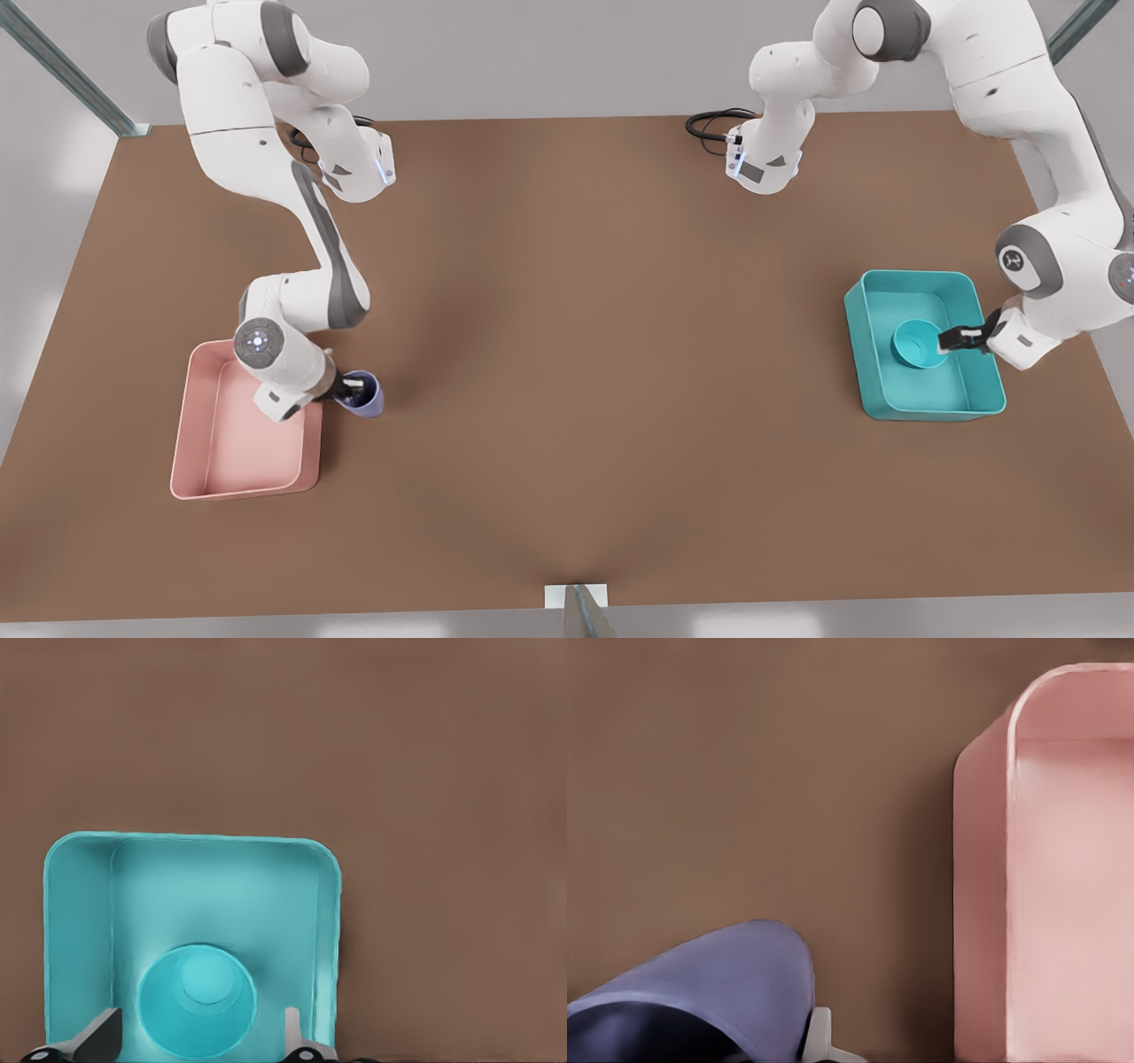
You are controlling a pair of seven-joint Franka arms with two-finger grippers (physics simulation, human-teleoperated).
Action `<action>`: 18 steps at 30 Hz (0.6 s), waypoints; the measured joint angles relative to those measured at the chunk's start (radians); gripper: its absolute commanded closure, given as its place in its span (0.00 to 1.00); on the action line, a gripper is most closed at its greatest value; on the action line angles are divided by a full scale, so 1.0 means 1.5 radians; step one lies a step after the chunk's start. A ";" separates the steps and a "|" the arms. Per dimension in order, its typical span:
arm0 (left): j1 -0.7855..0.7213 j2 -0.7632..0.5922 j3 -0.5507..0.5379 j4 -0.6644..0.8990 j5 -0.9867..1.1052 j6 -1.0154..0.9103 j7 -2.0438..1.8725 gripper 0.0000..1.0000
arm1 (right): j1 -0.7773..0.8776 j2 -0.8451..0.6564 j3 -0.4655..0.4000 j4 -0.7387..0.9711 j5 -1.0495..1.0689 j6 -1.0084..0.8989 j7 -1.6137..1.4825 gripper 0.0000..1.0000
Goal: Put the bowls and cups in different boxes
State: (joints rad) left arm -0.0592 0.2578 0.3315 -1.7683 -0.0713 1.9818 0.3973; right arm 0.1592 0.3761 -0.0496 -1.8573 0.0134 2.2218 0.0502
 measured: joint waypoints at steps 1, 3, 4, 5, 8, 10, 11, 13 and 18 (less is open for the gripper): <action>-0.028 -0.018 -0.034 0.039 0.018 -0.028 -0.014 0.00 | -0.026 -0.018 -0.001 0.006 0.000 -0.016 -0.014 0.79; -0.052 -0.030 -0.111 0.126 0.044 -0.089 -0.039 0.00 | -0.088 -0.038 -0.003 0.016 -0.003 -0.041 -0.051 0.79; -0.057 -0.030 -0.147 0.161 0.056 -0.118 -0.051 0.00 | -0.118 -0.040 -0.003 0.023 -0.004 -0.051 -0.071 0.79; -0.064 -0.031 -0.174 0.191 0.070 -0.145 -0.062 0.00 | -0.144 -0.034 -0.004 0.032 -0.005 -0.059 -0.091 0.79; -0.079 -0.017 -0.202 0.243 0.093 -0.214 -0.092 0.00 | -0.190 0.013 -0.004 0.061 -0.006 -0.075 -0.147 0.79; -0.079 -0.011 -0.208 0.250 0.100 -0.253 -0.110 0.00 | -0.202 0.058 -0.004 0.079 -0.005 -0.076 -0.180 0.79; -0.077 -0.007 -0.210 0.251 0.100 -0.268 -0.118 0.00 | -0.205 0.076 -0.004 0.083 -0.004 -0.073 -0.195 0.79; -0.076 -0.002 -0.212 0.252 0.095 -0.291 -0.133 0.00 | -0.208 0.099 -0.004 0.086 -0.003 -0.064 -0.222 0.79; -0.076 0.002 -0.214 0.252 0.089 -0.327 -0.166 0.00 | -0.208 0.136 -0.003 0.087 0.001 -0.034 -0.277 0.79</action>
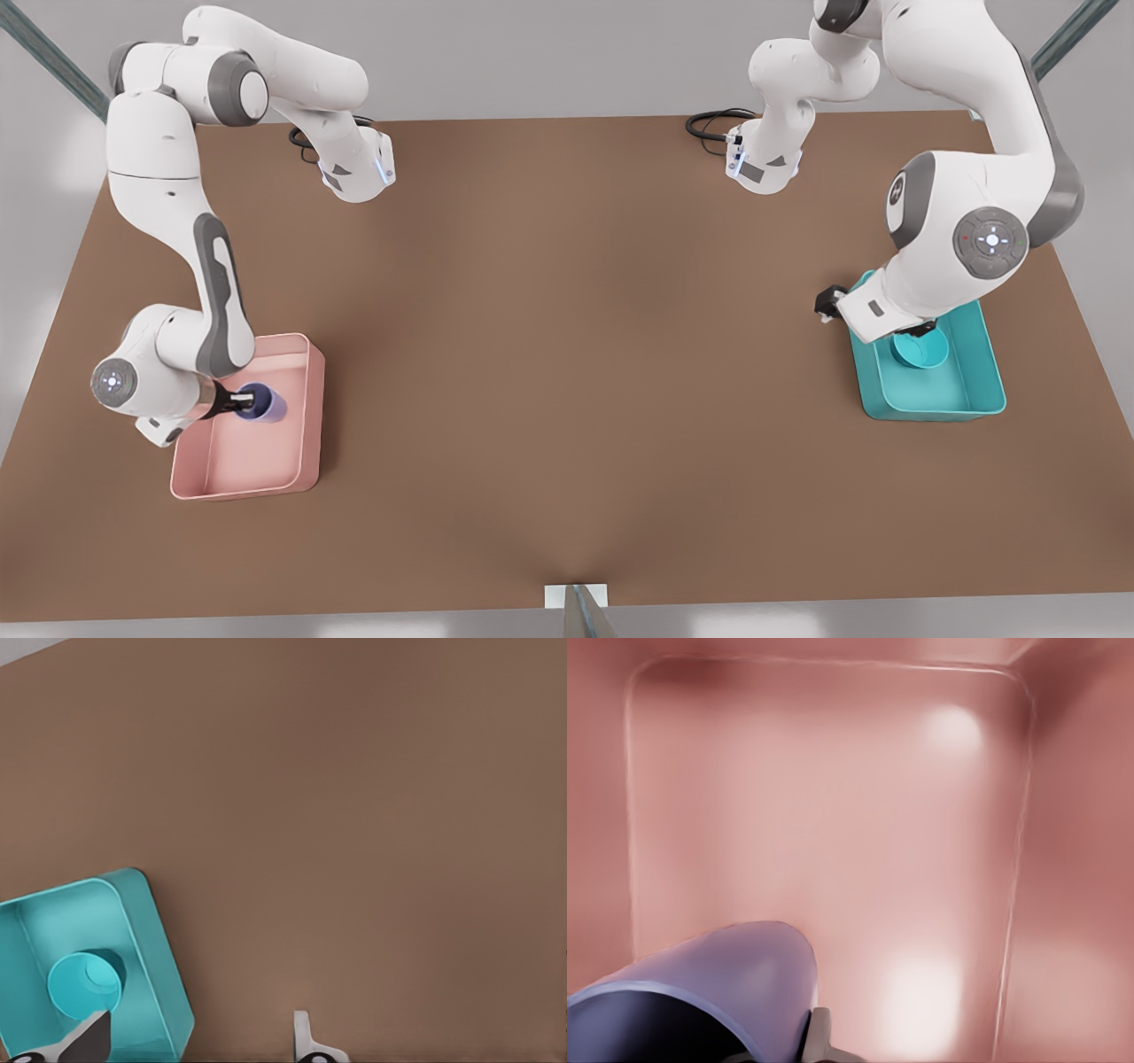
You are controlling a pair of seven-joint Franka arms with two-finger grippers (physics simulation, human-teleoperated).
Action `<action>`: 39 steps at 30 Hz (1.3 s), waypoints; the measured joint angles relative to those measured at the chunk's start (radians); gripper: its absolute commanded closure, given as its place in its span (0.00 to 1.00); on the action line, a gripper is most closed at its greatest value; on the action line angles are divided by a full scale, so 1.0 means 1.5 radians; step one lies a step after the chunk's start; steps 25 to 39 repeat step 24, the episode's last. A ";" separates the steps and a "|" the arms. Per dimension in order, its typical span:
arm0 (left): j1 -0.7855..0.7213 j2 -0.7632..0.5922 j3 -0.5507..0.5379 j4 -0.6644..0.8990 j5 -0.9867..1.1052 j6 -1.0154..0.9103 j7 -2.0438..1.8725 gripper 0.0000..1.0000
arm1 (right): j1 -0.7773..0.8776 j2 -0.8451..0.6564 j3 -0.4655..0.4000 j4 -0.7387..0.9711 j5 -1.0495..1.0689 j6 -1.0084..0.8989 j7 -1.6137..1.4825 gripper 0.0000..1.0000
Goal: Put the bowls and cups in different boxes
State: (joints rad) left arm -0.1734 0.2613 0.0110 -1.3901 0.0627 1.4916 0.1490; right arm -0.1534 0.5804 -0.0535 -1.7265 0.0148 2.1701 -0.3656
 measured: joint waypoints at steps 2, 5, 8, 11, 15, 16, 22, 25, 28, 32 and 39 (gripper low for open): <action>0.000 0.000 -0.001 0.000 -0.001 -0.008 -0.012 0.00 | 0.001 0.009 0.001 -0.001 0.005 0.007 -0.016 0.00; 0.000 0.001 -0.002 0.000 -0.001 -0.016 -0.028 0.00 | 0.001 0.014 0.002 -0.001 -0.013 0.018 -0.017 0.00; 0.000 0.001 -0.002 0.000 -0.002 -0.020 -0.042 0.00 | 0.002 -0.012 0.005 -0.001 -0.014 0.011 -0.022 0.00; 0.000 0.000 -0.003 0.000 -0.002 -0.023 -0.054 0.00 | 0.007 -0.074 0.007 -0.003 -0.001 -0.032 -0.037 0.00; 0.000 -0.002 -0.004 0.001 -0.004 -0.032 -0.066 0.00 | 0.038 -0.161 0.007 0.024 0.013 -0.138 -0.044 0.00; 0.000 -0.002 -0.005 0.001 -0.004 -0.034 -0.069 0.00 | 0.061 -0.171 0.006 0.056 0.012 -0.178 -0.032 0.00; 0.004 -0.002 -0.008 0.027 -0.004 -0.053 -0.083 0.00 | 0.108 -0.279 0.008 0.115 0.004 -0.358 0.042 0.00; 0.003 -0.003 -0.009 0.031 -0.004 -0.064 -0.086 0.00 | 0.111 -0.312 0.009 0.105 0.003 -0.394 0.062 0.00; 0.003 -0.003 -0.009 0.031 -0.004 -0.064 -0.086 0.00 | 0.111 -0.312 0.009 0.105 0.003 -0.394 0.062 0.00; 0.003 -0.003 -0.009 0.031 -0.004 -0.064 -0.086 0.00 | 0.111 -0.312 0.009 0.105 0.003 -0.394 0.062 0.00; 0.003 -0.003 -0.009 0.031 -0.004 -0.064 -0.086 0.00 | 0.111 -0.312 0.009 0.105 0.003 -0.394 0.062 0.00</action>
